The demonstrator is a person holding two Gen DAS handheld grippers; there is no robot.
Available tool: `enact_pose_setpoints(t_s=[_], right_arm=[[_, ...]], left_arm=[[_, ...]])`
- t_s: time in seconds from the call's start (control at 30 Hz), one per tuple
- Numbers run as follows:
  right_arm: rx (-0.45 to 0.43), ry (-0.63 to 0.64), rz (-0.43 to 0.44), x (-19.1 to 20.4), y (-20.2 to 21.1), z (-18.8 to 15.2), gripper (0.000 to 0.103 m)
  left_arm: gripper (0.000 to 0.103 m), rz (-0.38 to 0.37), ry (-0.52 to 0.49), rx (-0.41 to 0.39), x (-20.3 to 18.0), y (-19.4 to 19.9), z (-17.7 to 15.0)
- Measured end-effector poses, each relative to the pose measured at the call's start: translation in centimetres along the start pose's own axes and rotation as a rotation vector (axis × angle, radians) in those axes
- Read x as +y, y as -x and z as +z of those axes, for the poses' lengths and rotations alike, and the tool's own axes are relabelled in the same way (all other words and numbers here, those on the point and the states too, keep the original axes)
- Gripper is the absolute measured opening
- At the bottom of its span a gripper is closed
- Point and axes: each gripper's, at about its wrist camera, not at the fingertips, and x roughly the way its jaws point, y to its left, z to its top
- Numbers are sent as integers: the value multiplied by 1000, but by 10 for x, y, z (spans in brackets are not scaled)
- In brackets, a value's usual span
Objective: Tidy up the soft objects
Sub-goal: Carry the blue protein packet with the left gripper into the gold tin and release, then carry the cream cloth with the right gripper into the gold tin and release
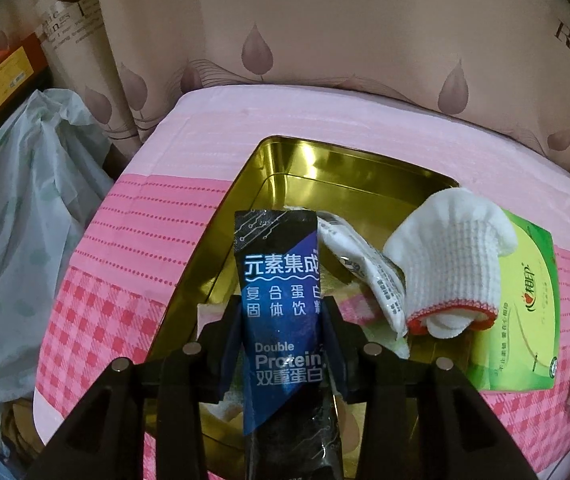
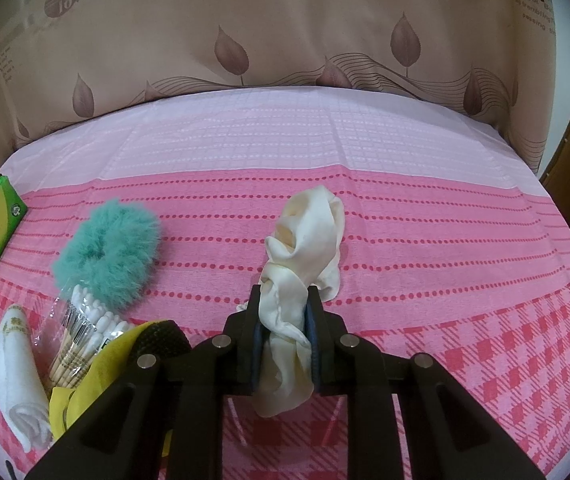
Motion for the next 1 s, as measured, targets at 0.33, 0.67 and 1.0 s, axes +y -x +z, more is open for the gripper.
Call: enact_pose_setpoints(t_s=[0.33,0.67,1.0], right_arm=[[2,-3,-13,-2,0,1,23],[4,-16,-13,-4,3,-1,30],[-17,-40,9,-7,13,-8,16]], left_arm=[[43,12,18,-47,8,18,-7],[48,16,76,-117,11,52,-32],[48,38,72,-143,3,65,-59]])
